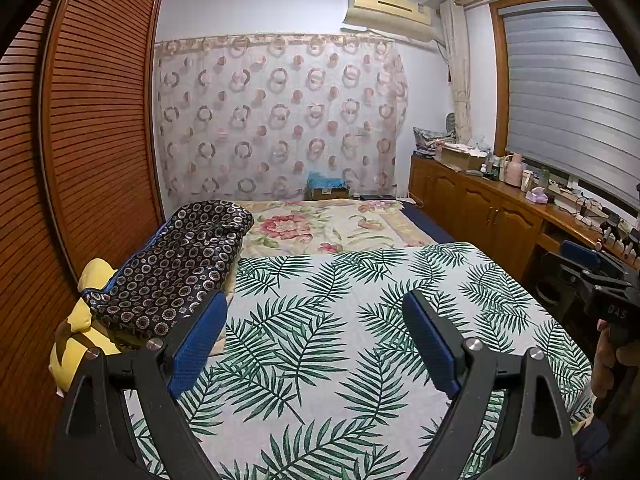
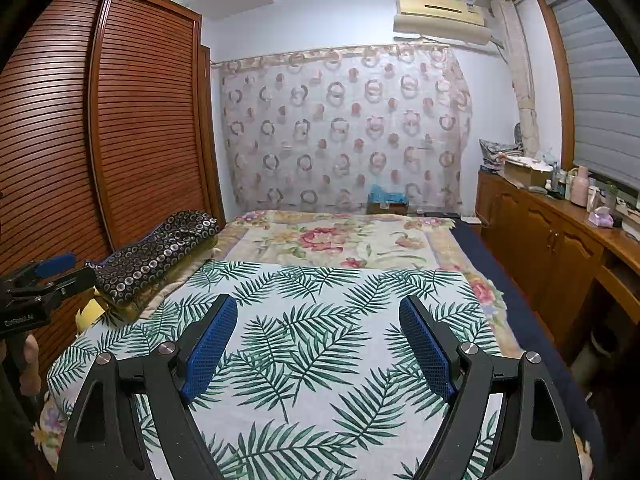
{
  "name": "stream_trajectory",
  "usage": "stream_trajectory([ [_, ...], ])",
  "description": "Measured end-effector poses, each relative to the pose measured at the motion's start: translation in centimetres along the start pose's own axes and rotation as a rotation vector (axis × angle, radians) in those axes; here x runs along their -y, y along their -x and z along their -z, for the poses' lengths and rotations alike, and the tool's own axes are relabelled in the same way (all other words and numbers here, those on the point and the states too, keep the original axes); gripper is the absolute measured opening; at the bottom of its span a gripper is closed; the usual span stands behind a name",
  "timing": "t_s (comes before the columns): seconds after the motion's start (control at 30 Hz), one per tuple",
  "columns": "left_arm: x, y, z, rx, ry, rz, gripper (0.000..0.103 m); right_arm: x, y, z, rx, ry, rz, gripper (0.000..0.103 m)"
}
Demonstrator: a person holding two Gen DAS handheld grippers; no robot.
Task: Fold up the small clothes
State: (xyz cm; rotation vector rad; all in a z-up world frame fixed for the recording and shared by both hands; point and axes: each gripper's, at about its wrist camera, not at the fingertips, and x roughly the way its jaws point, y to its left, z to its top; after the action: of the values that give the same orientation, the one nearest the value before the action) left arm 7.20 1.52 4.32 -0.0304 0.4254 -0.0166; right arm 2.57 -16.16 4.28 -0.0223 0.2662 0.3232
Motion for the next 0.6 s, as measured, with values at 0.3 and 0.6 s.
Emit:
stream_trajectory([
  [0.3, -0.08, 0.01, 0.00, 0.004, 0.002, 0.001, 0.090, 0.18, -0.07, -0.36, 0.000, -0.002, 0.004, 0.084],
  [0.6, -0.30, 0.17, -0.10, 0.009, 0.002, -0.003, 0.090, 0.74, -0.07, -0.46, 0.000, -0.004, 0.004, 0.084],
])
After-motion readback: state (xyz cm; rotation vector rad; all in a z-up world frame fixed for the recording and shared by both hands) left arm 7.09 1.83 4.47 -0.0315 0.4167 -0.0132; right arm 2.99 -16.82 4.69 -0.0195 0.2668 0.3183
